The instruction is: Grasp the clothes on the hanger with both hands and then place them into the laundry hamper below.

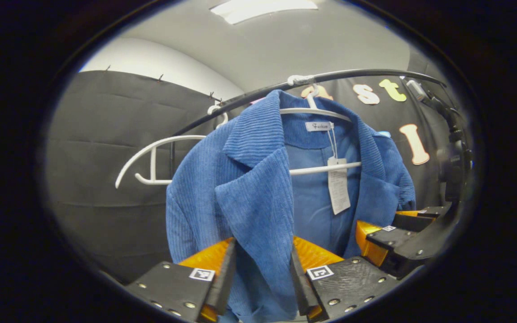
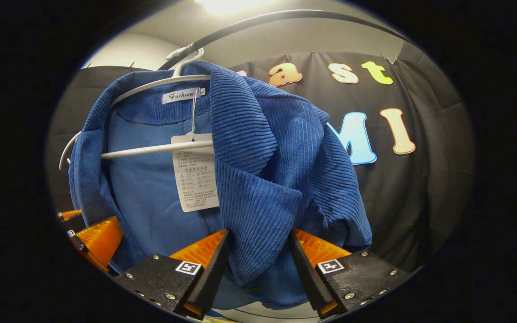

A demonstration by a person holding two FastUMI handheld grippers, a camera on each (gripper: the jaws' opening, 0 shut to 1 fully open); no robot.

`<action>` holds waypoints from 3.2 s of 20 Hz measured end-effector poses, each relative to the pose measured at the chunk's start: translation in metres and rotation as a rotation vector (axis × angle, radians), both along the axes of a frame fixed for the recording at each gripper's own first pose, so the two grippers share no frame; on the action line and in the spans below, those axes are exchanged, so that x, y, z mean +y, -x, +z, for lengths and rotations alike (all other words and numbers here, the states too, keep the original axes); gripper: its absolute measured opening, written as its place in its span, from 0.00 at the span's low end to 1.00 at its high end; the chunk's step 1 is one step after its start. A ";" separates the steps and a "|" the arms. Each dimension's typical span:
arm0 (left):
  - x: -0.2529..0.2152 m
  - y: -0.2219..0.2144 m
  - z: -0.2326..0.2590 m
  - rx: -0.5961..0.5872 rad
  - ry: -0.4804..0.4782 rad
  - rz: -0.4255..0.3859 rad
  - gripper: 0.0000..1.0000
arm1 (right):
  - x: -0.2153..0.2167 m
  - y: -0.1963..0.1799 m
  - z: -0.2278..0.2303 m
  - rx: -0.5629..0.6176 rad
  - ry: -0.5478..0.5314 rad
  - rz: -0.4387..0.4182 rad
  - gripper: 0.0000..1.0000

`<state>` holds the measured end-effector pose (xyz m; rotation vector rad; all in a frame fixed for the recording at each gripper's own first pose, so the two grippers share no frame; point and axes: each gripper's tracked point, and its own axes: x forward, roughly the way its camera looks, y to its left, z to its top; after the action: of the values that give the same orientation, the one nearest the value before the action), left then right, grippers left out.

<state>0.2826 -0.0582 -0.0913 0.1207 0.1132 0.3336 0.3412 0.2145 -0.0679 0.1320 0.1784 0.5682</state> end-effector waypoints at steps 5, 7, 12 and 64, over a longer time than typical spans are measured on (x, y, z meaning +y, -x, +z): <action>0.003 0.002 0.002 0.001 -0.008 -0.011 0.63 | 0.007 -0.005 0.007 -0.006 -0.025 -0.022 0.80; 0.013 0.007 0.007 -0.005 -0.030 0.017 0.52 | -0.001 -0.009 0.006 -0.011 0.004 -0.061 0.59; 0.009 0.006 0.010 0.007 -0.017 -0.039 0.03 | -0.023 -0.011 0.023 -0.078 0.023 -0.143 0.01; 0.162 -0.021 0.085 -0.042 -0.110 0.018 0.01 | -0.096 -0.154 0.083 -0.273 0.108 -0.366 0.00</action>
<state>0.3033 0.1041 -0.0060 0.2214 0.0543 0.3606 0.4952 0.1183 0.0153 -0.0198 -0.0804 0.2063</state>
